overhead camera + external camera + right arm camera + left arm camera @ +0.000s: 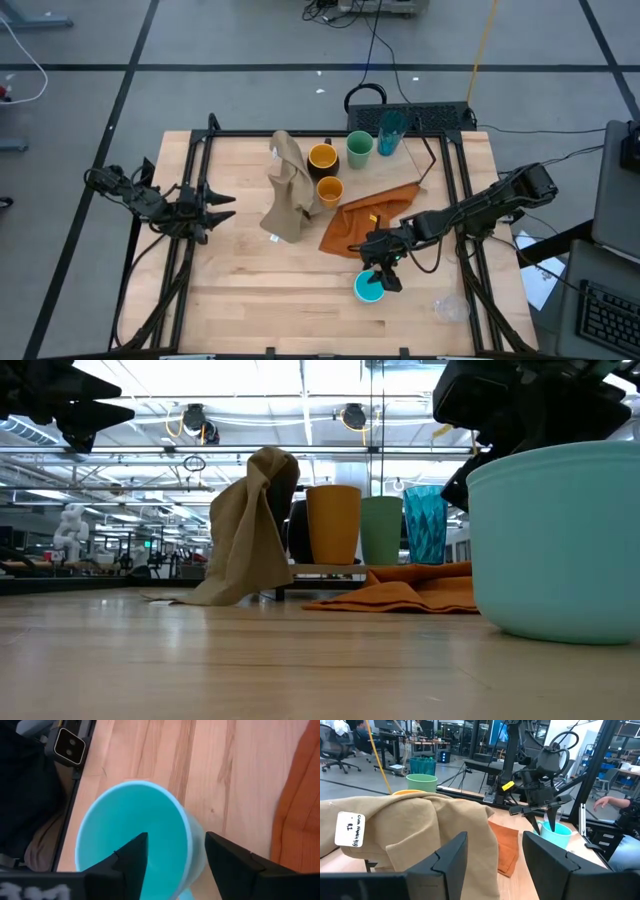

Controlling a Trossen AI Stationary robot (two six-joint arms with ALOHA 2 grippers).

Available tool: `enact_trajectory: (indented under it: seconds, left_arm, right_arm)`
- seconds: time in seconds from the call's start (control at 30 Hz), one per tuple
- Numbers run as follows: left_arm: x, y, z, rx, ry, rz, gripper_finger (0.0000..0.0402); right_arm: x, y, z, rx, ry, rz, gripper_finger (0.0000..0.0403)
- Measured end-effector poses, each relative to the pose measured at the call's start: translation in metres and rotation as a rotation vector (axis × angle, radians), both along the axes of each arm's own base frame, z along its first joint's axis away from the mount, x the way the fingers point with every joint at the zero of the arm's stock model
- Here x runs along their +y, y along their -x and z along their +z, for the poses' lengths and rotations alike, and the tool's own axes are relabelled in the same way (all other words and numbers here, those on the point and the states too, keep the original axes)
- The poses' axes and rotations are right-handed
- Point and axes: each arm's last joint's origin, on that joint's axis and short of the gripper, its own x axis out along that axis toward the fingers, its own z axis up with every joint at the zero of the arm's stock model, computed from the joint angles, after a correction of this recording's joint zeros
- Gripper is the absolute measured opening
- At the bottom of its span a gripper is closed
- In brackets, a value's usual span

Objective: Stack small to large cups/mugs on shelf
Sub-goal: Put the light blue mug on the shelf

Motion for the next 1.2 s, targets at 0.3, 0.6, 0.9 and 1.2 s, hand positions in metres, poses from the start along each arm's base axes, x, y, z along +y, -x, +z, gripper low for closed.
enact_trajectory:
  seconds: [0.3,0.6,0.9,1.2]
  left_arm:
    - [0.0,0.0,-0.001,0.01,0.002,0.0,0.0191]
    - [0.0,0.0,-0.001,0.009,0.003,0.001,0.0191]
    - [0.0,0.0,-0.001,0.005,0.026,0.002,0.0191]
    - [0.0,0.0,-0.001,0.005,0.024,0.001,0.0191]
  right_arm:
    - [0.0,0.0,0.0,0.006,-0.005,-0.012,0.0066]
    - [-0.006,0.0,0.003,0.032,-0.028,-0.122,0.0005]
    - [-0.036,0.015,0.054,-0.1,0.062,-0.225,0.0002]
    - [-0.081,0.01,0.118,-0.22,0.381,-0.268,0.0001]
